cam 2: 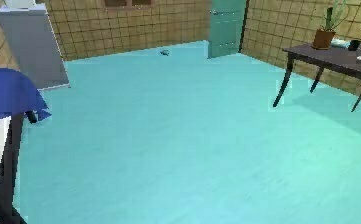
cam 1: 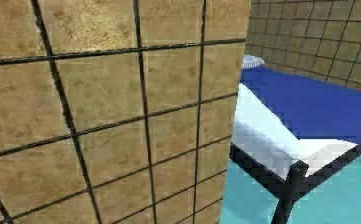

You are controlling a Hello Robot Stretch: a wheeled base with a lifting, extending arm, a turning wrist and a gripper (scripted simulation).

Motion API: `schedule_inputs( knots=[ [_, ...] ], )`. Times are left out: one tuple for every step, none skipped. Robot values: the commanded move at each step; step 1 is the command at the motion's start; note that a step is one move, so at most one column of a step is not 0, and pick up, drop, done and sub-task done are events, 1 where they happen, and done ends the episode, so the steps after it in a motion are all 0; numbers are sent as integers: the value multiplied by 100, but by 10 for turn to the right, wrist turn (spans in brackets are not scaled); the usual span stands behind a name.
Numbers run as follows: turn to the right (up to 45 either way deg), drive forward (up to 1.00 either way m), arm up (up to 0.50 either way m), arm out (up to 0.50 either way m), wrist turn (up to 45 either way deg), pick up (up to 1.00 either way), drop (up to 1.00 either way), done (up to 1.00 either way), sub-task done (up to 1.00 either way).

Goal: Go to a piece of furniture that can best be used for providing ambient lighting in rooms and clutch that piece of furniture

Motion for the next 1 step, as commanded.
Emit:
schedule_inputs(
  knots=[
    [450,0,0,0,0,0,0,0,0]
  ],
)
